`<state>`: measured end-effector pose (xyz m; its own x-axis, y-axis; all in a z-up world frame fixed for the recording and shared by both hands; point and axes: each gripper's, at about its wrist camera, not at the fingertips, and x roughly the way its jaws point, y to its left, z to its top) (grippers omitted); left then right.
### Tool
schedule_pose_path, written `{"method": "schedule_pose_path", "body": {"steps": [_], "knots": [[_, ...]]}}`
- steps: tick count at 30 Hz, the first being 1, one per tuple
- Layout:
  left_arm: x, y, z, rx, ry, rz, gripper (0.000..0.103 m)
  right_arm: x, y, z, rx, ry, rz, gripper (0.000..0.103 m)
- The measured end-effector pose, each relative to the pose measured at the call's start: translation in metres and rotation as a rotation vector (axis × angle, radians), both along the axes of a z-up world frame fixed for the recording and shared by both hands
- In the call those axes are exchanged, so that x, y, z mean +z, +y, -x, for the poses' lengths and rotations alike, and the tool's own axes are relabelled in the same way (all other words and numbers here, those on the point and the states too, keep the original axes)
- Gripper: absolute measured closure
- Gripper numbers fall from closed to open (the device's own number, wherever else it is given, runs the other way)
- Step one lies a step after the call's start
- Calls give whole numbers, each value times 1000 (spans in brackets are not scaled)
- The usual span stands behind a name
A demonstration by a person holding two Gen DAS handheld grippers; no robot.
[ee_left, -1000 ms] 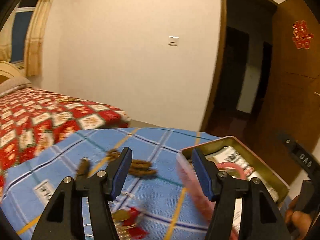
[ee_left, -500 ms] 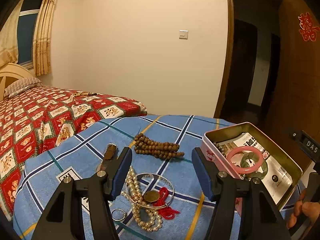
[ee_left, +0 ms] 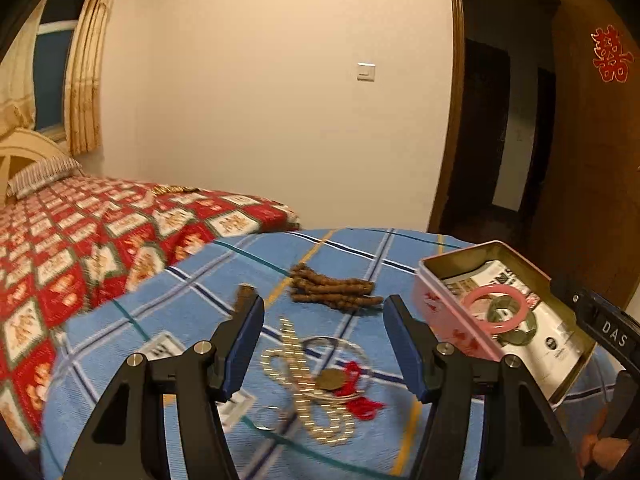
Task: Organize jewelry
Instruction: 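Move the right gripper back toward the pearl necklace and silver bangle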
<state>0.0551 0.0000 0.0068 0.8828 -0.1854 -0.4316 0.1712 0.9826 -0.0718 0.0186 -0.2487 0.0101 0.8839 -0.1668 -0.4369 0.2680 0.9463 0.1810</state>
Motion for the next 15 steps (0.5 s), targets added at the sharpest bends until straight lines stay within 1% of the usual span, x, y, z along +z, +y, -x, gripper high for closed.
{"method": "schedule_pose_path", "body": {"steps": [3,6,7,9,13,15], "knots": [[0,22,2,23,4,7,41,-1,15,-1,66,12,20,35],[-1,55,2,104,21,47,41,0,30,2,110,-6,60,37],[-2,62,1,124,26,60,41,0,34,3,128,-9,63,38],[-2,83,-1,201,32,94,41,-1,42,3,177,-5,55,41],[-4,95,-5,291,37,74,41,-5,62,2,274,15,40,42],[-7,95,-8,295,53,70,41,-8,73,0,332,29,23,42]]}}
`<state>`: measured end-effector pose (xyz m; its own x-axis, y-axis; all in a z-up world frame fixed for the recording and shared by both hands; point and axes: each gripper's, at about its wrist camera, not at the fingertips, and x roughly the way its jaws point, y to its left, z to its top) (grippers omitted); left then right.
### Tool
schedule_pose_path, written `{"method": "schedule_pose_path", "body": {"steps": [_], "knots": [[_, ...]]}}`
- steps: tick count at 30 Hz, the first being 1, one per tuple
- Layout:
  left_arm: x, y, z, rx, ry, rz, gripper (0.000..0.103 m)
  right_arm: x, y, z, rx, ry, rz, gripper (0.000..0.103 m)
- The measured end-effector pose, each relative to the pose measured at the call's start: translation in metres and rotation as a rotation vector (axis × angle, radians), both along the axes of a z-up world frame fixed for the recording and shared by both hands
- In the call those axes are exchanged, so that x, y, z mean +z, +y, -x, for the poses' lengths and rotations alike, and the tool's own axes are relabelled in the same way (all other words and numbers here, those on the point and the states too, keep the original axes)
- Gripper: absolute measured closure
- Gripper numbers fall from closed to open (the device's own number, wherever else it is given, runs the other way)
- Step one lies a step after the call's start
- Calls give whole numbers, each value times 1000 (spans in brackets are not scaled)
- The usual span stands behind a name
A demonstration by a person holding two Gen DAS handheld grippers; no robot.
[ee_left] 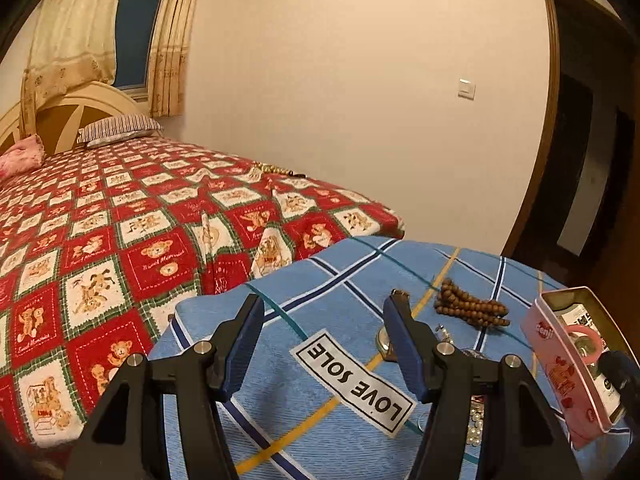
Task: Organize jewelry
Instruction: 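Move the right gripper back toward the pearl necklace and silver bangle, then grasp the thin silver bangle with the right gripper and carry it toward the tin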
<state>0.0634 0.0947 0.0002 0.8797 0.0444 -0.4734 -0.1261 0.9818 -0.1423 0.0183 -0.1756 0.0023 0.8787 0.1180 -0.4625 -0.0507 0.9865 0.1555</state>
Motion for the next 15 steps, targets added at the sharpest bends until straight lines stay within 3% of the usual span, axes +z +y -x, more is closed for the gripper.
{"method": "schedule_pose_path", "body": {"steps": [5,8,15], "knots": [[-2,-6,-2,-11,12,-30,41,-9,33,-14,148,89,-24,38],[-3,-2,-3,-1,14,-22,41,-15,51,-26,209,147,-42,14],[-7,15,-5,52,32,58,41,-27,85,-70,245,259,13,9]]}}
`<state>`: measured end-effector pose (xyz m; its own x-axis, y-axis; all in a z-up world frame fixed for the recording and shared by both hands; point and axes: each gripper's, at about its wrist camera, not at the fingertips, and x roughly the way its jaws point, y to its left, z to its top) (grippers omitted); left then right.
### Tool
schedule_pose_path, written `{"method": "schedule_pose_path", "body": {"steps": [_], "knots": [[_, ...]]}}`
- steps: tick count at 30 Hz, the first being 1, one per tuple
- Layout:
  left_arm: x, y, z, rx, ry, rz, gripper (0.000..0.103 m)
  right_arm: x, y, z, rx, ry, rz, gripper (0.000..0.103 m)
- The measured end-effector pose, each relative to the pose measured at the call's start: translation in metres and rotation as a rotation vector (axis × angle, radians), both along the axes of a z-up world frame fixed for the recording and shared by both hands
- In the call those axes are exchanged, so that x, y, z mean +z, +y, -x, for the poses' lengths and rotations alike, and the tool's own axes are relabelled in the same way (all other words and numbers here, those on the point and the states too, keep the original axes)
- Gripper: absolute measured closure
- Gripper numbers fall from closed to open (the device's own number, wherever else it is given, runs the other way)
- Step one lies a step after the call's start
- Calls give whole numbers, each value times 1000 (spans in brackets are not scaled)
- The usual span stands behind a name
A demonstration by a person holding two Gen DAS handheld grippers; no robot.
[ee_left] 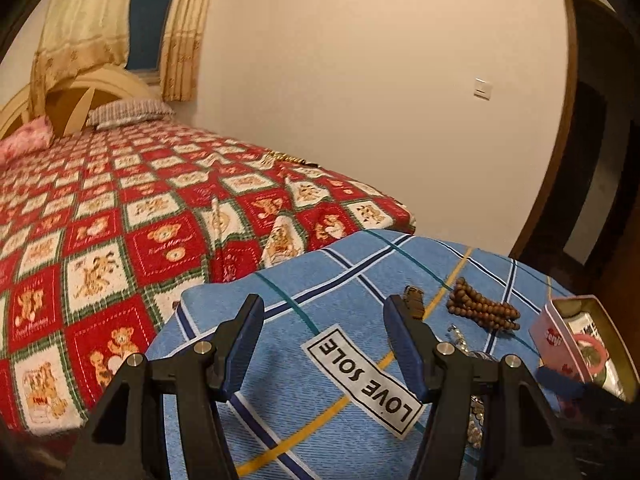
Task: Organize jewelry
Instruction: 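Grasp the thin silver bangle with the right gripper and carry it toward the tin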
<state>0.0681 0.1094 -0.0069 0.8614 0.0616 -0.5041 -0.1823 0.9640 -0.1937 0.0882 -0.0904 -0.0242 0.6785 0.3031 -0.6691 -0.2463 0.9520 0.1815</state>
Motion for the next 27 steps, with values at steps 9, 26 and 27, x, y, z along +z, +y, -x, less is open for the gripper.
{"method": "schedule_pose_path", "body": {"steps": [9,26,27], "knots": [[-1,-1,-4,-8,7,10,41,-19,26,-22,57,122,111,18],[-1,-6,-5,-38,6,8,41,10,-20,1,41,-97,-229,31],[-1,-7,-5,-39,7,8,41,13,-21,2,39,-113,-243,31]]}}
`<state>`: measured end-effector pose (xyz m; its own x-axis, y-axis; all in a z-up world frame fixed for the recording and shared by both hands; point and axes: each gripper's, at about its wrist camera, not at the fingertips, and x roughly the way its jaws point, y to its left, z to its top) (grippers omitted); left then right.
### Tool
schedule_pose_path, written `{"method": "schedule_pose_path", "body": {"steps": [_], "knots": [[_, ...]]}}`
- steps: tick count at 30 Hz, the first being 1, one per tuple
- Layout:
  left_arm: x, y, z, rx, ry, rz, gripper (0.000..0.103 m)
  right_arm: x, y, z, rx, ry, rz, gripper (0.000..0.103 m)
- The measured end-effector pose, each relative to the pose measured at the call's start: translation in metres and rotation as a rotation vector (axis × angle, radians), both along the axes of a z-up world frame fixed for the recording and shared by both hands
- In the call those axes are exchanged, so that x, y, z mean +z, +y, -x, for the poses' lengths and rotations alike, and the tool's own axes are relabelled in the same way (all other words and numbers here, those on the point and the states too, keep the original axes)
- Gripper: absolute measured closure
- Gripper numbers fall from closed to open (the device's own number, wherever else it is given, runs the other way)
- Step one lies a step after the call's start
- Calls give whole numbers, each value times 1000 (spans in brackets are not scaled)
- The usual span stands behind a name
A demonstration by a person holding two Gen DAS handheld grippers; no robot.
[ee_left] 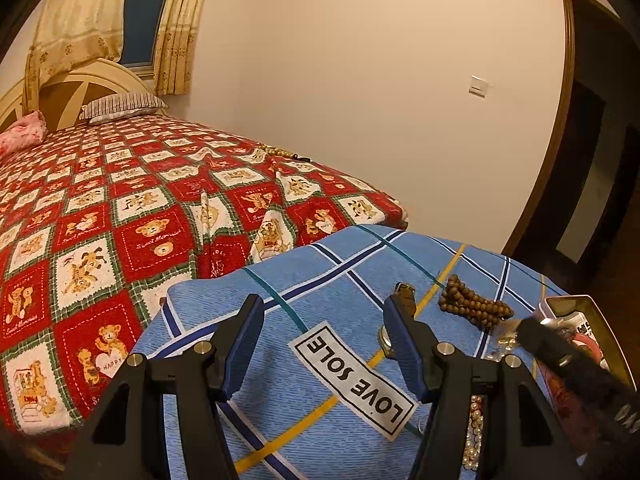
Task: Organize jewelry
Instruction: 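Grasp the thin silver bangle with the right gripper and carry it toward the tin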
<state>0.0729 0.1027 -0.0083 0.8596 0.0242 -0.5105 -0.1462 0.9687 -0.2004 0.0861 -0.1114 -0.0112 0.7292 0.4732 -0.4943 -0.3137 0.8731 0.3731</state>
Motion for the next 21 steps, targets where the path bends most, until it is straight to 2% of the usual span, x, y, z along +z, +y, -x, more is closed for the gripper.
{"method": "schedule_pose_path", "body": {"steps": [6,9,12,14,16,20,21], "knots": [[0,-3,0,-20,-2,0,41,16,-7,3,-36,-73,-54,31],[1,-8,1,-83,-21,11,41,27,-17,8,-73,-119,-77,31],[1,-22,3,-257,-31,58,41,34,-27,18,-134,-158,-49,31],[-3,-41,0,-415,10,76,41,36,-32,25,-163,-175,-14,31],[-6,-58,0,-529,48,66,41,36,-36,29,-178,-174,3,31],[-11,-71,-3,-592,99,57,42,30,-47,34,-199,-157,17,31],[-13,-72,-5,-595,115,64,48,30,-47,33,-203,-156,20,31]]}}
